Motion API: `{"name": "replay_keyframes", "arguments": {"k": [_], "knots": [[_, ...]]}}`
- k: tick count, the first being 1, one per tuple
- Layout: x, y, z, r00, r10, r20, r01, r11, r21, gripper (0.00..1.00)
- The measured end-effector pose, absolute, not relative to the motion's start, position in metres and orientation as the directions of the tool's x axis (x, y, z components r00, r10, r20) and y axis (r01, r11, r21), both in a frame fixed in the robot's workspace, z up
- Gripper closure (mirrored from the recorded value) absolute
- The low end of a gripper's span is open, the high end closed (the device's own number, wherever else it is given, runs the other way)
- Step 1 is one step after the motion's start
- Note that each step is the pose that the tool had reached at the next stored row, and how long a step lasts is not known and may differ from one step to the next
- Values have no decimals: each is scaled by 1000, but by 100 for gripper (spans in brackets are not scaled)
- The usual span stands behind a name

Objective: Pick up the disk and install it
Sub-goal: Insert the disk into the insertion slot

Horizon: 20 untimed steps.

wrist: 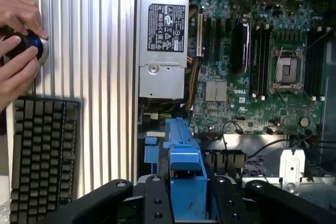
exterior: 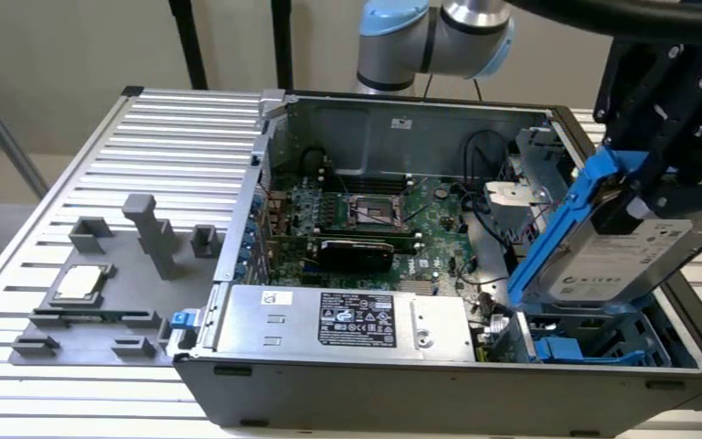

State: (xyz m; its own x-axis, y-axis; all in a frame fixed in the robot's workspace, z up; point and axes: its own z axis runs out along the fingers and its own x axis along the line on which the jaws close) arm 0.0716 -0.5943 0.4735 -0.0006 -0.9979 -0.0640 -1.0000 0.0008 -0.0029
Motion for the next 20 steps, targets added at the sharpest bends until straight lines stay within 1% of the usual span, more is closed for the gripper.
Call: {"name": "replay_keyframes", "arguments": {"k": [7,20], "knots": [[105,-597,464,-1,-998,-64,-1000,1,0,100],[106,-597,464,-1,-998,-64,-1000,1,0,100]]}}
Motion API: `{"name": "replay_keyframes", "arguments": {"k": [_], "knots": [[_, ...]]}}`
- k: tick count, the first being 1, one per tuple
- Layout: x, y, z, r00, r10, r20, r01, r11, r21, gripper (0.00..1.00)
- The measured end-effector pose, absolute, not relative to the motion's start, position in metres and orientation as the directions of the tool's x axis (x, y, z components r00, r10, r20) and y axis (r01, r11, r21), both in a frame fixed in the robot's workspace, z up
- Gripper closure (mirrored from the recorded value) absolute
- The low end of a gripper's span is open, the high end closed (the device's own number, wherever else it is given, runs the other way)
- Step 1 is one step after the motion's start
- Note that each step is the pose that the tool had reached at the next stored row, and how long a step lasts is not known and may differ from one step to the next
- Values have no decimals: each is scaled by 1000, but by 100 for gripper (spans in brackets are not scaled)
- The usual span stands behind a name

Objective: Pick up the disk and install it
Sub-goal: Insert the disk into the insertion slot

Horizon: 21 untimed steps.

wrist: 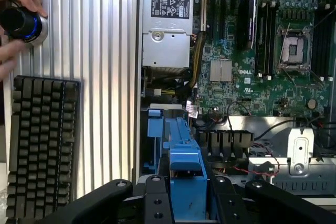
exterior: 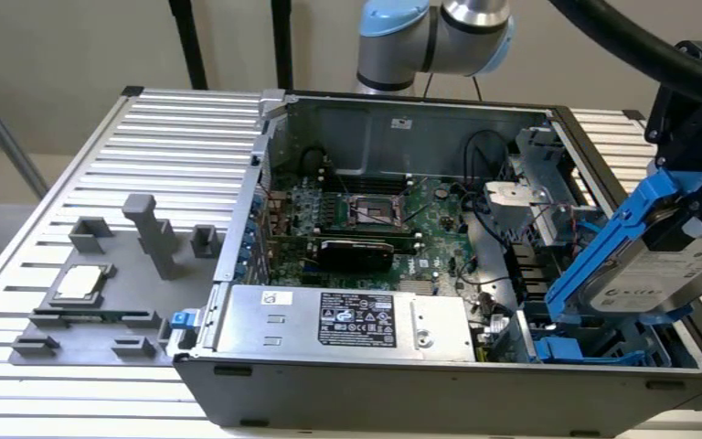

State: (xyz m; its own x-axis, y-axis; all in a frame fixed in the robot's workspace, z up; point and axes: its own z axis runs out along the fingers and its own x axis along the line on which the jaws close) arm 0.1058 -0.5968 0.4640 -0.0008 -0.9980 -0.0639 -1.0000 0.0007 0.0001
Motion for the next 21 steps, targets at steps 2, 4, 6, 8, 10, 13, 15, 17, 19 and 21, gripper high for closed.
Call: {"name": "replay_keyframes", "arguments": {"k": [2,4,6,8,10,13,15,17,19,21], "knots": [[106,-597,464,-1,-998,-64,-1000,1,0,100],[106,-597,464,-1,-998,-64,-1000,1,0,100],[106,-597,464,-1,-998,-64,-1000,1,0,100],[106,-597,464,-1,-998,-64,-1000,1,0,100],[106,-597,462,-1,-998,-64,-1000,1,1,100],[105,-597,458,-1,-998,-63,-1000,1,5,100],[104,-597,456,-1,-998,-63,-1000,1,9,100],[103,-597,454,-2,-998,-63,-1000,1,13,100],[102,-597,452,-2,-998,-62,-1000,1,15,100],[102,-597,451,-2,-998,-62,-1000,1,15,100]]}}
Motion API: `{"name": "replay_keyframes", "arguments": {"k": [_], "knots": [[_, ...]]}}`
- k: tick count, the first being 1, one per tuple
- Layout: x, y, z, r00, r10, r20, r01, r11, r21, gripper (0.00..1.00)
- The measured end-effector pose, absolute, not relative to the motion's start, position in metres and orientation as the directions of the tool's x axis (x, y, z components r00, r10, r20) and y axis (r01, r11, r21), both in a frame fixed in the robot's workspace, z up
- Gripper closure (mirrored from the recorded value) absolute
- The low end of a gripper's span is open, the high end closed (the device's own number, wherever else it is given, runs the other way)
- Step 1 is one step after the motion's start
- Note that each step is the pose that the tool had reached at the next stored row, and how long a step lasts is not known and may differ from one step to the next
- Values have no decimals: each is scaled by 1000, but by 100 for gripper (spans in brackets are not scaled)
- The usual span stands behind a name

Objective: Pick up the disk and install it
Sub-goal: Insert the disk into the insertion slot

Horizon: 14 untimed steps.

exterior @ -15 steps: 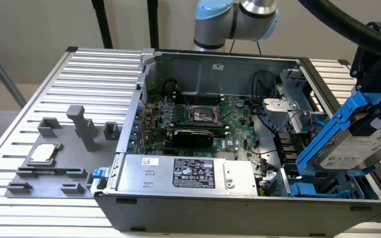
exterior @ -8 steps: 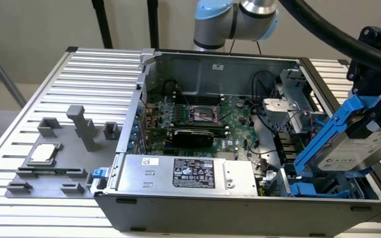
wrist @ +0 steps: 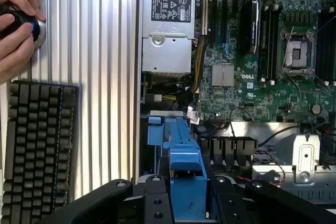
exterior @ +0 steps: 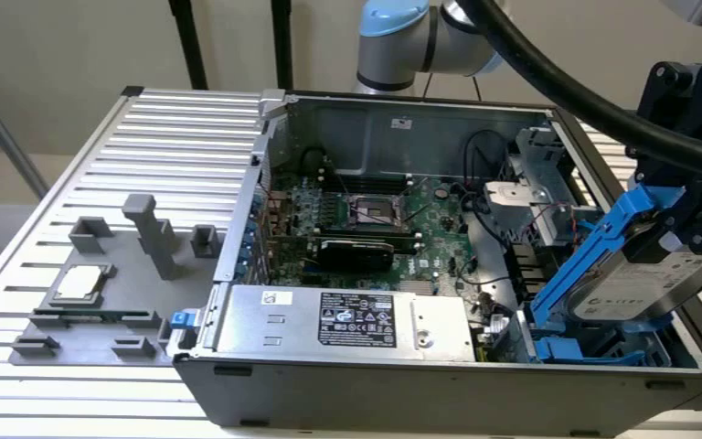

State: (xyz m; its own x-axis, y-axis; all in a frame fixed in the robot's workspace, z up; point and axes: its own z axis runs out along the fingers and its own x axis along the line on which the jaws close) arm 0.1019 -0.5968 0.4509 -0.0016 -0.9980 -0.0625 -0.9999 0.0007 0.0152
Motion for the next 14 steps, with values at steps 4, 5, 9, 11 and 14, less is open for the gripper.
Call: {"name": "replay_keyframes", "arguments": {"k": [4,5,9,11,14], "knots": [[101,-597,449,-1,-998,-62,-1000,1,12,100],[101,-596,449,-1,-998,-62,-1000,1,11,100],[101,-595,445,-1,-998,-62,-1000,1,9,100],[101,-594,443,-1,-998,-62,-1000,1,9,100],[101,-592,442,-1,-998,-62,-1000,1,9,100]]}}
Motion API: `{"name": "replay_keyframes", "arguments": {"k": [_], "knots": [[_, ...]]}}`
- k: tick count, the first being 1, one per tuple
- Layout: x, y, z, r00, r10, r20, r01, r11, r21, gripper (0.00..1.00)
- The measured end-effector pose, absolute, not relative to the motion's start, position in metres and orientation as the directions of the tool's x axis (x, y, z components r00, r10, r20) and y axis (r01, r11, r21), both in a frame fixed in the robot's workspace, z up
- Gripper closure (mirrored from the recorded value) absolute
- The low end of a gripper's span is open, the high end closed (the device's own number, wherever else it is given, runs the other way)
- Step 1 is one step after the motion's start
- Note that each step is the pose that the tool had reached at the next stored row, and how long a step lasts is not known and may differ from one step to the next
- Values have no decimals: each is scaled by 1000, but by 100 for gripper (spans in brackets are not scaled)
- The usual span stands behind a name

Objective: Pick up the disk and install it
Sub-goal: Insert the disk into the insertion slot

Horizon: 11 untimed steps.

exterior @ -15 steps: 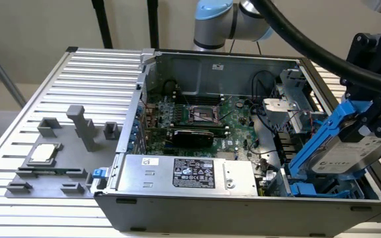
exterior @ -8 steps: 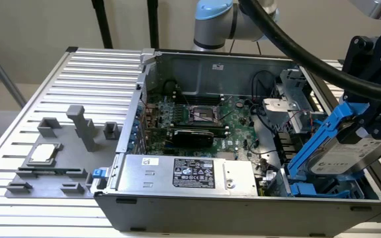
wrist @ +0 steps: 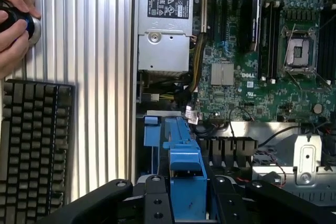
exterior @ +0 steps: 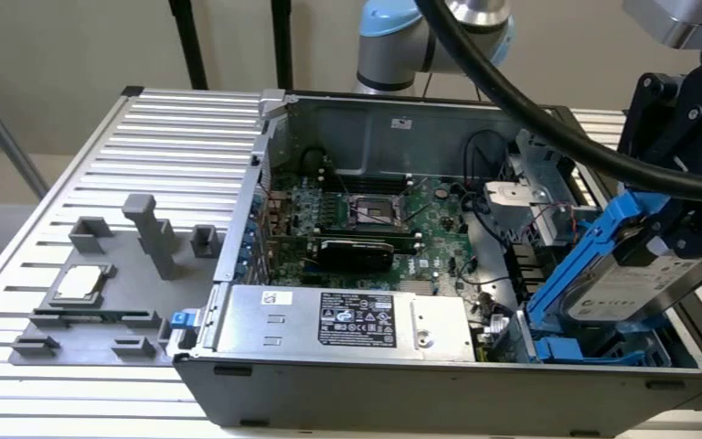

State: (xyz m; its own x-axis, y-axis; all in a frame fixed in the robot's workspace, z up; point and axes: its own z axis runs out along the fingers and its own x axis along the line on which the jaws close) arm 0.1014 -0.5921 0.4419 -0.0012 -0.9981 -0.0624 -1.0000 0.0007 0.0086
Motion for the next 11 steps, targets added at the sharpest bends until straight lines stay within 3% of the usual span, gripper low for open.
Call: {"name": "replay_keyframes", "arguments": {"k": [11], "knots": [[102,-591,439,-1,-998,-61,-1000,1,8,100]]}}
